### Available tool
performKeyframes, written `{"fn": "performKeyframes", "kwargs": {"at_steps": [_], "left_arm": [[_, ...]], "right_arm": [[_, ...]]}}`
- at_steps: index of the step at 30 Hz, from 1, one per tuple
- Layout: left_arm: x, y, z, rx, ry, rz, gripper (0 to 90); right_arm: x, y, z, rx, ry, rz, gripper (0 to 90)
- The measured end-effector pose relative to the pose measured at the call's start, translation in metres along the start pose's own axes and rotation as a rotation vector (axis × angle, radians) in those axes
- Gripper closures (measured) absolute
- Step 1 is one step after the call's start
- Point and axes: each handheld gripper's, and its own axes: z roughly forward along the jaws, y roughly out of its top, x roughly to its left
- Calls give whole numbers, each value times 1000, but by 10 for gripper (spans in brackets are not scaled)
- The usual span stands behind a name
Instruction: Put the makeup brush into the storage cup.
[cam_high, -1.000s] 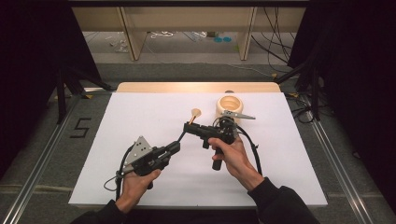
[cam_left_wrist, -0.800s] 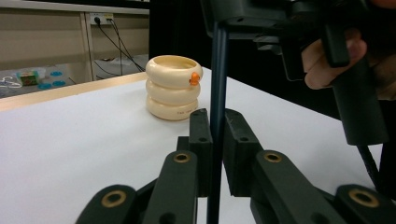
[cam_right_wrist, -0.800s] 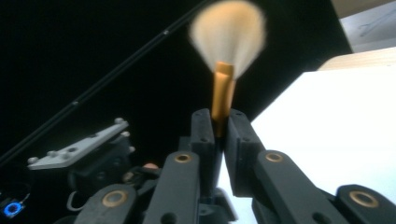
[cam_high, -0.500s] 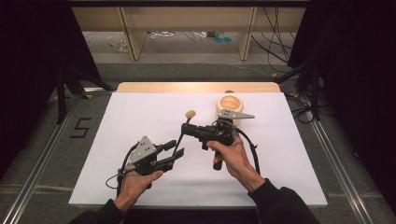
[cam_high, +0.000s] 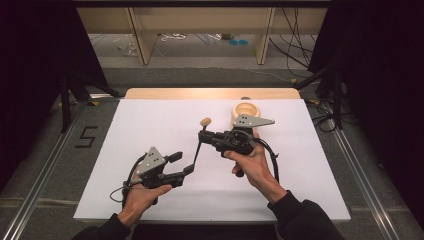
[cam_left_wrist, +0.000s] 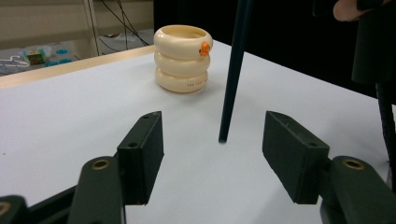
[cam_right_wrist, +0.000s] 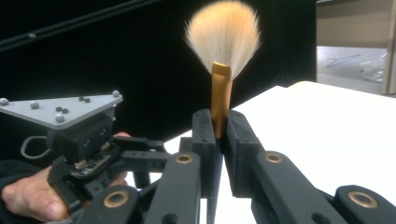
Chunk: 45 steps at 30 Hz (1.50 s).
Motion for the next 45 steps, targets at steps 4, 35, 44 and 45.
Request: {"fn": "performKeyframes", "kwargs": {"at_steps": [4,35,44,45], "left_arm": [[1,-1,-1,31,-17,5,358],[1,-9,-11,82,0,0,211],[-2,-11,-11,86,-2,0,211],[-2,-11,-11,84,-2,-1,212]], "right_arm": [[-3,2,-3,5,-19,-22,835],[-39,14,-25,47,-168,-98,835],[-54,23,-31,37,-216,-109,834],[-56,24,-31,34,-216,-109,835]]}}
